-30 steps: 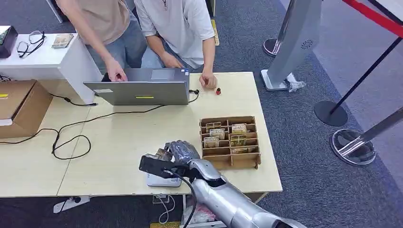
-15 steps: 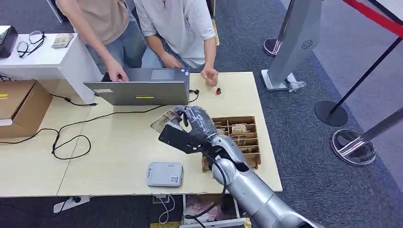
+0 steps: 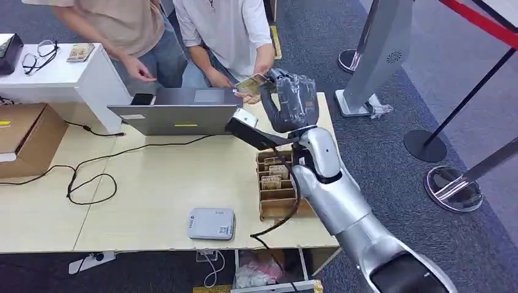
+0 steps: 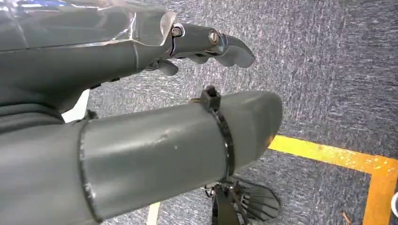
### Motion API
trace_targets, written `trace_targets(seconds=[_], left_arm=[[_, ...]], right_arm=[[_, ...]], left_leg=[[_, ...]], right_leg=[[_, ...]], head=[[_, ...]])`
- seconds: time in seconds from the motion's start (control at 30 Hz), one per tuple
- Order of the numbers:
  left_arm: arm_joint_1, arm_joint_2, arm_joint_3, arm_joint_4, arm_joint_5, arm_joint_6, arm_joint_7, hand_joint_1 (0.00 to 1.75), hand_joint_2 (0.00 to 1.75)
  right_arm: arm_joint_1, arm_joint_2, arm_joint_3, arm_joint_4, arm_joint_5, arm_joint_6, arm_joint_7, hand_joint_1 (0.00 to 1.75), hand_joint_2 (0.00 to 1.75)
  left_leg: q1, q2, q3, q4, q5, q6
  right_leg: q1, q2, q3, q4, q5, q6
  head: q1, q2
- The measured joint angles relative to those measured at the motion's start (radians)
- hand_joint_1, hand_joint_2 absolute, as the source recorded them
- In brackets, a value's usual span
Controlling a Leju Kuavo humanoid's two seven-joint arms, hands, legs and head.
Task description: Pass the card to the sensor for recognition and then transmit it.
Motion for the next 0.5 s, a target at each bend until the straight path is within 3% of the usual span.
trace_targets(seconds=[0.3,0.5], left_arm=[[0.002,0.01,0.0,0.0,0.006,0.0,0.005,0.0,0.0],[0.003,0.016,-0.001,0.0,-0.001,-0.003,-0.002,0.0,0.0]], right_arm=[[-0.142,0.082,0.003,0.316,0.159,-0.052,0.092,1.75,1.75],[-0.171,0.092,0.003,0.431,0.175,-0.095,0.109,1.75,1.75]], left_leg=[[0.0,-0.001,0.0,0.0,0.001,0.0],[0.0,-0.001,-0.001,0.0,0.001,0.0]], right_leg=[[0.0,-0.001,0.0,0.0,0.0,0.0],[0.0,-0.001,0.0,0.0,0.0,0.0]], head=[[0.0,0.0],[0.0,0.0]])
